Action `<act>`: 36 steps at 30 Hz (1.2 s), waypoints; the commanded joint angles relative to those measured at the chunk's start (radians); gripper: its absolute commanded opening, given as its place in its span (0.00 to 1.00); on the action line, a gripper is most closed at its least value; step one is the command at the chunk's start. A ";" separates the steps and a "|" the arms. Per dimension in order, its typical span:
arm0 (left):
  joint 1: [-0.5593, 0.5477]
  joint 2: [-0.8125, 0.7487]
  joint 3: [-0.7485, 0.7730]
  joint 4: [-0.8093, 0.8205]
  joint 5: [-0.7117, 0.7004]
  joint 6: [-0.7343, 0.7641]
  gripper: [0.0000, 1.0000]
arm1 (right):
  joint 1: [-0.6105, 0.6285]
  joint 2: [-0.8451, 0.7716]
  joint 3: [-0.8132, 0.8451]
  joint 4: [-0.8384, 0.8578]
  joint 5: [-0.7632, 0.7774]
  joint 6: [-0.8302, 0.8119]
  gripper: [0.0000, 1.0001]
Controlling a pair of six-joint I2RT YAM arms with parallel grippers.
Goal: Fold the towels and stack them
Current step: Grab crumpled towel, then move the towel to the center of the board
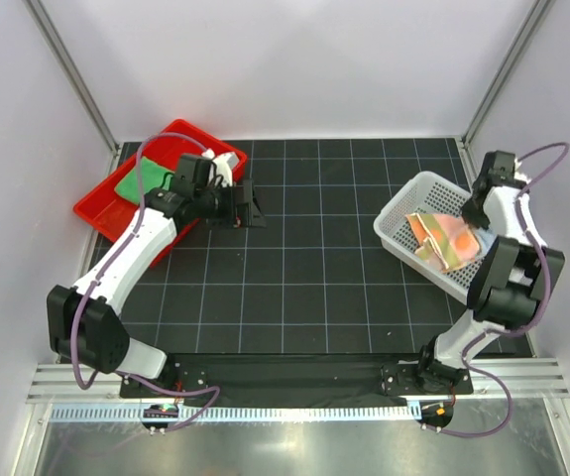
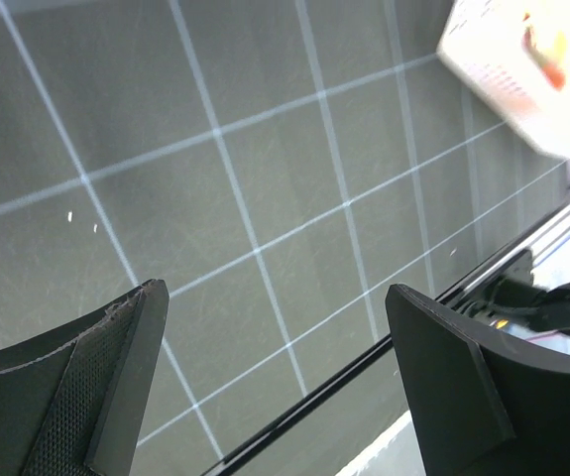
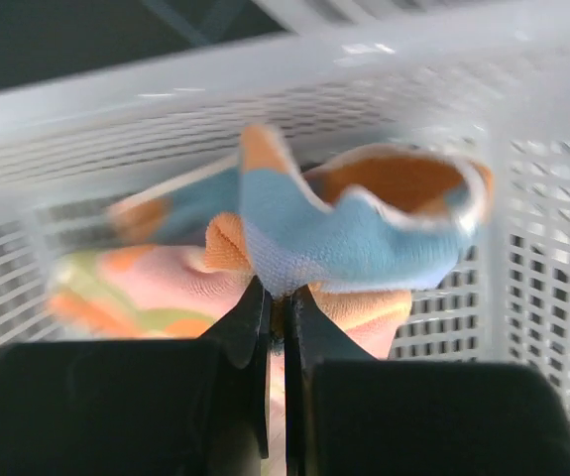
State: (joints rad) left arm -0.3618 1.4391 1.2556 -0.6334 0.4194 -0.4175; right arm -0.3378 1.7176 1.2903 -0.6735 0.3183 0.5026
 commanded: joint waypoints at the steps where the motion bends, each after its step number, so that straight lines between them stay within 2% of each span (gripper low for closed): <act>1: -0.006 -0.042 0.103 0.043 -0.004 -0.035 0.96 | 0.034 -0.206 0.142 0.035 -0.250 -0.070 0.01; 3: -0.003 -0.048 0.148 0.037 -0.036 -0.023 0.98 | 0.055 -0.255 0.217 0.037 -0.393 -0.059 0.01; 5: -0.005 -0.051 0.195 0.003 -0.042 0.020 0.99 | 0.138 -0.315 0.273 0.040 -0.504 -0.042 0.01; 7: -0.003 -0.057 0.270 -0.075 -0.128 0.060 1.00 | 0.288 -0.361 0.322 0.093 -0.594 -0.027 0.01; 10: -0.003 -0.081 0.304 -0.117 -0.210 0.068 1.00 | 0.478 -0.386 0.380 0.089 -0.567 0.022 0.01; 12: 0.000 -0.123 0.294 -0.114 -0.238 0.059 1.00 | 0.513 -0.397 0.380 0.083 -0.597 0.060 0.01; 14: 0.000 -0.173 0.245 -0.101 -0.266 0.048 1.00 | 0.545 -0.418 0.347 0.094 -0.642 0.085 0.01; 18: 0.001 -0.226 0.165 -0.107 -0.294 0.066 0.99 | 0.608 -0.496 0.028 0.221 -0.766 0.122 0.01; 19: 0.001 -0.232 0.136 -0.111 -0.295 0.066 1.00 | 0.624 -0.509 -0.035 0.232 -0.757 0.125 0.03; 20: 0.001 -0.238 0.119 -0.111 -0.292 0.062 1.00 | 0.654 -0.516 -0.169 0.251 -0.753 0.128 0.06; 22: 0.003 -0.247 0.085 -0.104 -0.280 0.049 1.00 | 0.686 -0.521 -0.303 0.351 -0.757 0.142 0.11; 23: 0.001 -0.247 0.038 -0.086 -0.253 0.042 1.00 | 0.701 -0.513 -0.429 0.397 -0.760 0.155 0.13; 24: 0.001 -0.244 0.015 -0.074 -0.226 0.020 0.98 | 0.736 -0.480 -0.475 0.479 -0.775 0.180 0.15; 26: 0.000 -0.230 -0.033 -0.042 -0.180 0.002 0.94 | 0.769 -0.431 -0.541 0.508 -0.768 0.186 0.20; 29: -0.002 -0.198 -0.136 0.009 -0.139 -0.073 0.87 | 0.807 -0.397 -0.510 0.389 -0.655 0.154 0.38; 30: -0.002 -0.195 -0.198 0.061 -0.110 -0.122 0.86 | 0.809 -0.404 -0.493 0.294 -0.603 0.142 0.49; 31: -0.002 -0.194 -0.226 0.089 -0.096 -0.144 0.84 | 0.809 -0.429 -0.461 0.258 -0.528 0.133 0.51; 33: -0.012 -0.207 -0.300 0.142 -0.128 -0.187 0.83 | 0.809 -0.441 -0.424 0.200 -0.480 0.090 0.54; 36: -0.014 -0.241 -0.338 0.169 -0.174 -0.190 0.83 | 0.824 -0.389 -0.304 0.102 -0.372 0.050 0.54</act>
State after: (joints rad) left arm -0.3698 1.2495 0.9279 -0.5884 0.2577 -0.5503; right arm 0.4740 1.3289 0.8581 -0.4904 -0.2096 0.6113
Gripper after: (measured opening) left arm 0.834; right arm 0.542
